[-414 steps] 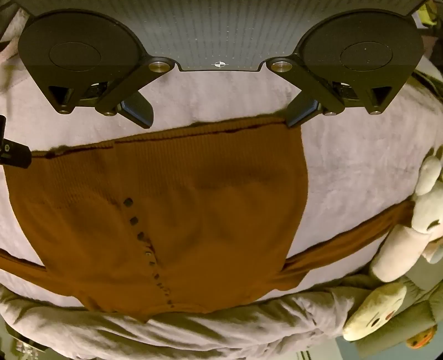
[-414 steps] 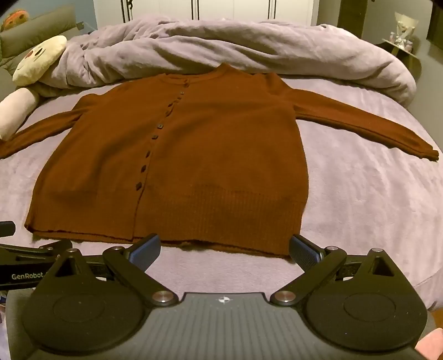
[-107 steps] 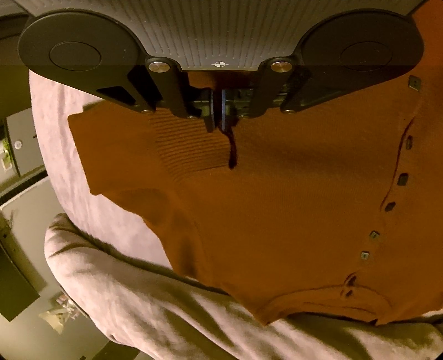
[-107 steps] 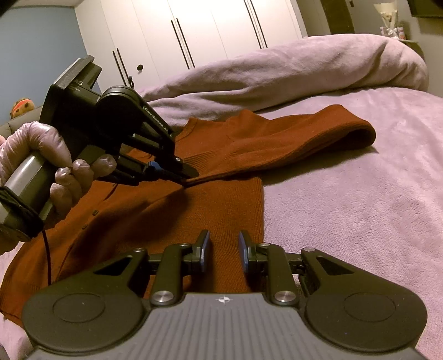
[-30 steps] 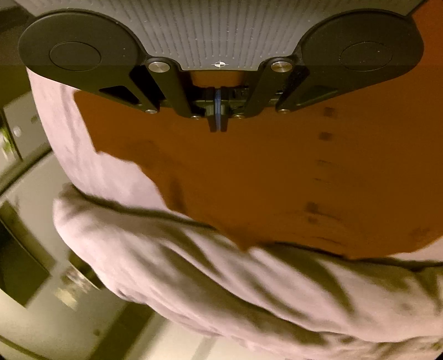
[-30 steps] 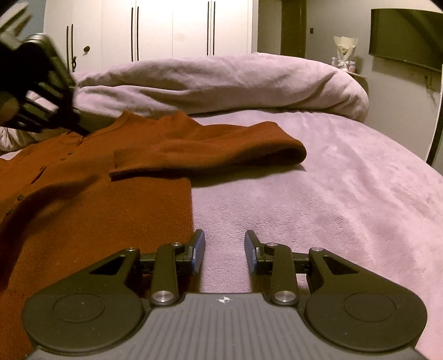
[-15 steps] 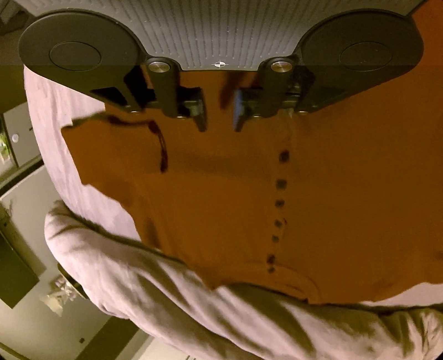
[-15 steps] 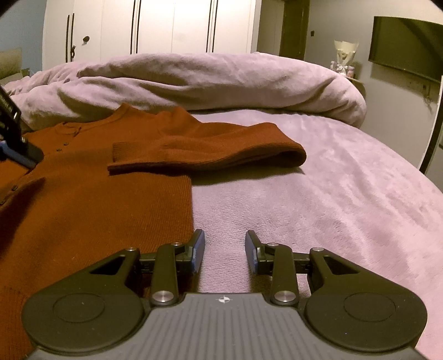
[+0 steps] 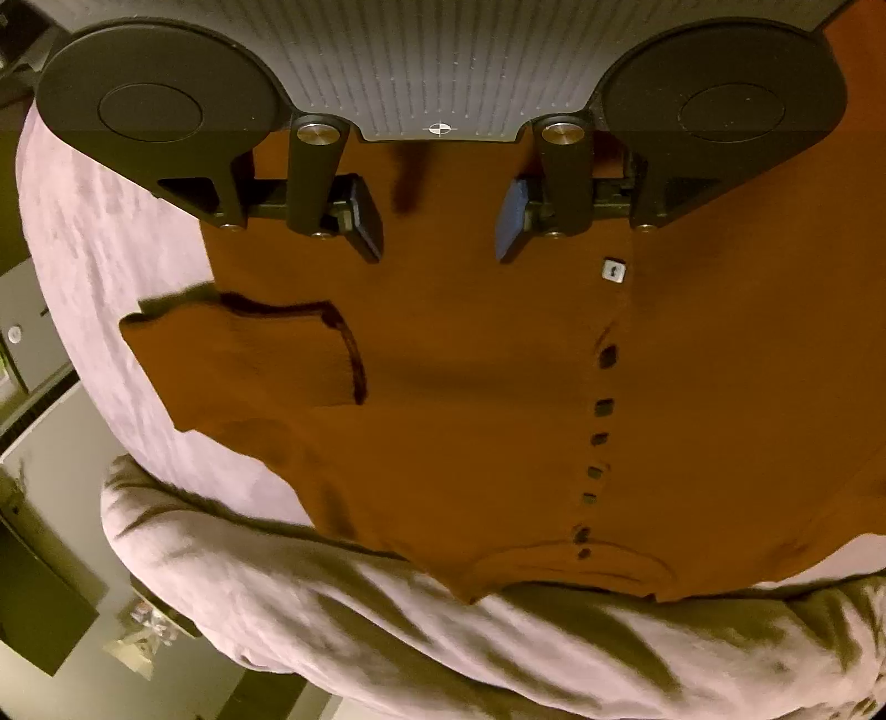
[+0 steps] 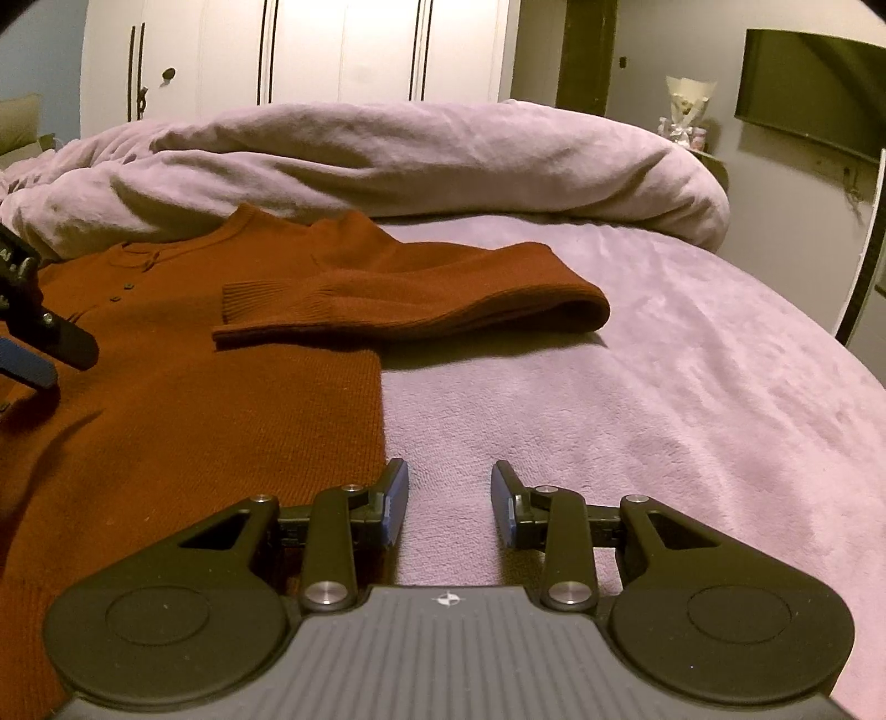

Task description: Fold small clothes

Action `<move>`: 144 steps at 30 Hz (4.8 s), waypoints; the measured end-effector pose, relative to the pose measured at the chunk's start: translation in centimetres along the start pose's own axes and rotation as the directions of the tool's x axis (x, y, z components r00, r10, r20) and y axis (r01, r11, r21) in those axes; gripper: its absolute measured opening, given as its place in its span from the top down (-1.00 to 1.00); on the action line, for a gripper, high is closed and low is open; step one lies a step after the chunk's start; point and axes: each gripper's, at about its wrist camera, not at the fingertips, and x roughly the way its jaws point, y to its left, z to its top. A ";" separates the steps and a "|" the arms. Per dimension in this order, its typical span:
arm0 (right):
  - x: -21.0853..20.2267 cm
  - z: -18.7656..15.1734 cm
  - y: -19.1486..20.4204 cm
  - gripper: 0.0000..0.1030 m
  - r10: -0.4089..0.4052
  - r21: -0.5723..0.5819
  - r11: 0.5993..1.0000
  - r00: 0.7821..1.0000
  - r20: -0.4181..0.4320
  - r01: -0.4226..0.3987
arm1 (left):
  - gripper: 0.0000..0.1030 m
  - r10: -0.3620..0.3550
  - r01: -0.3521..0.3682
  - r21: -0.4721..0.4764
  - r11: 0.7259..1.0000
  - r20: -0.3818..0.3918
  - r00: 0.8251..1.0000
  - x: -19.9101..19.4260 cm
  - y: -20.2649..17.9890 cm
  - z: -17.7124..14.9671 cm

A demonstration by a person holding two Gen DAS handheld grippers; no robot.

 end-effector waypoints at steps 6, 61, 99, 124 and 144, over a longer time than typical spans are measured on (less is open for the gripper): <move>0.0 -0.1 0.0 0.35 -0.003 -0.010 1.000 1.000 0.007 0.003 | 0.03 0.020 -0.020 0.014 1.000 -0.014 1.000 0.5 -0.3 -0.2; 0.1 1.5 -6.2 0.39 -0.111 0.170 0.979 0.994 -0.024 0.114 | 0.00 -0.219 0.215 -0.117 0.970 -0.023 0.976 7.8 -2.8 4.5; -0.2 5.5 0.0 0.38 -0.010 0.038 0.999 1.000 -0.003 0.010 | 0.83 0.232 -0.214 -0.118 0.970 0.167 0.958 -1.3 16.9 8.5; 0.8 5.3 3.7 0.38 0.051 -0.046 0.997 0.996 -0.071 -0.054 | -0.43 0.264 -0.238 -0.169 0.956 0.150 0.953 -4.8 17.9 1.8; 5.8 7.0 7.9 0.39 0.079 -0.175 0.981 0.995 -0.066 -0.089 | 0.61 0.246 -0.218 -0.225 0.950 0.110 0.963 0.5 19.1 7.7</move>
